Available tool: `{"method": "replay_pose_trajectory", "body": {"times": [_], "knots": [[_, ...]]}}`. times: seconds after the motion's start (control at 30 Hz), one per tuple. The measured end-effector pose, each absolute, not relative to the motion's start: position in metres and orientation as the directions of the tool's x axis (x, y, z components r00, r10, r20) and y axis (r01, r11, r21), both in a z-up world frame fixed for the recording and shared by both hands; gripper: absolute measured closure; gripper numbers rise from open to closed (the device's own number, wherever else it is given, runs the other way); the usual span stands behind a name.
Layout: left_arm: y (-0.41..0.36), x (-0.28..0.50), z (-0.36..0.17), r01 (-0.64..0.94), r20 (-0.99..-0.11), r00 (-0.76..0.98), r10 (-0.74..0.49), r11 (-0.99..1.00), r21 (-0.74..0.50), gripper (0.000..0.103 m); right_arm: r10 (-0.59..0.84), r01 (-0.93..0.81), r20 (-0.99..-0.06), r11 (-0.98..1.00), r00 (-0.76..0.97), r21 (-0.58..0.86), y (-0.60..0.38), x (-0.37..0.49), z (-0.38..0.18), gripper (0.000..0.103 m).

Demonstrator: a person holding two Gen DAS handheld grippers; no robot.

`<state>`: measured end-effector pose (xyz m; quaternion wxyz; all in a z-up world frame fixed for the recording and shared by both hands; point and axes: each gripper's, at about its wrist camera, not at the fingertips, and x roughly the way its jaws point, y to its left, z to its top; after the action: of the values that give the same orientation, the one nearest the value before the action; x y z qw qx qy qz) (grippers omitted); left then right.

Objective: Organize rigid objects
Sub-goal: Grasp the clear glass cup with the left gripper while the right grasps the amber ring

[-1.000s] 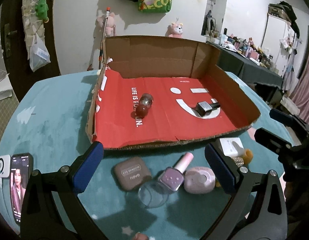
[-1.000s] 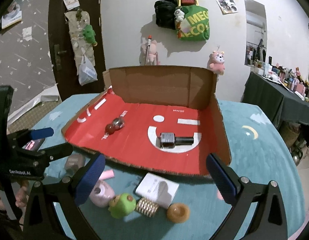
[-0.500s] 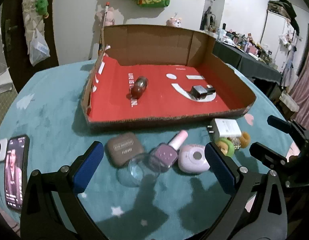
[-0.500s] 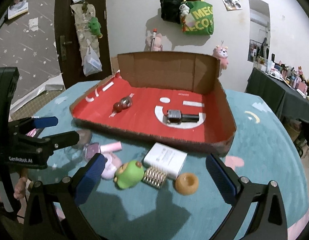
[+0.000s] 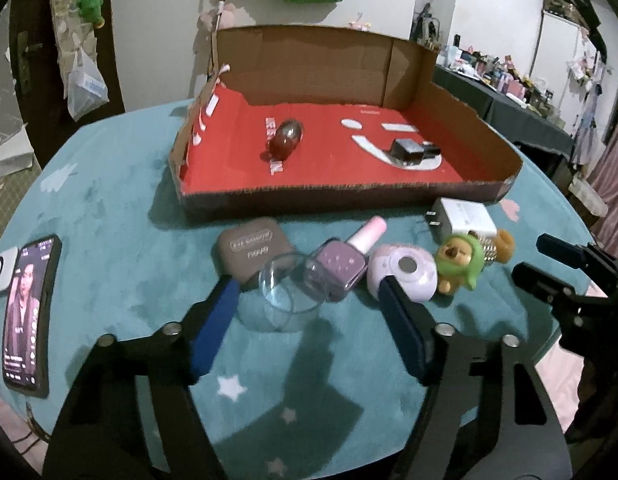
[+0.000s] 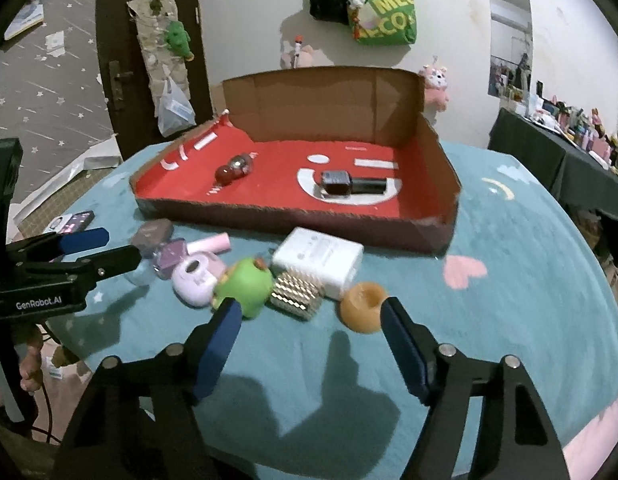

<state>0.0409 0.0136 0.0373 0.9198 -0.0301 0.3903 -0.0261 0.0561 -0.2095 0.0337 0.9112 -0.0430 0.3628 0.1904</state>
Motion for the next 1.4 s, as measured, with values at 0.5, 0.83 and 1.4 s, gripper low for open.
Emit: {"method": "replay_pose_trajectory", "body": {"times": [0.5, 0.83, 1.4], "knots": [[0.023, 0.053, 0.017, 0.012, -0.752, 0.651, -0.101, 0.992, -0.123, 0.060, 0.223, -0.272, -0.748, 0.960, 0.625, 0.059, -0.234, 0.084, 0.004, 0.053], [0.021, 0.059, 0.019, 0.031, -0.750, 0.651, -0.113, 0.992, -0.123, 0.064, 0.221, -0.302, -0.747, 0.953, 0.627, 0.028, -0.222, 0.096, 0.005, 0.063], [0.011, 0.045, 0.048, 0.080, -0.692, 0.708, -0.142, 0.989, -0.120, 0.065, 0.283, -0.342, -0.668, 0.939, 0.688, 0.046, -0.218, 0.082, 0.047, 0.064]]}}
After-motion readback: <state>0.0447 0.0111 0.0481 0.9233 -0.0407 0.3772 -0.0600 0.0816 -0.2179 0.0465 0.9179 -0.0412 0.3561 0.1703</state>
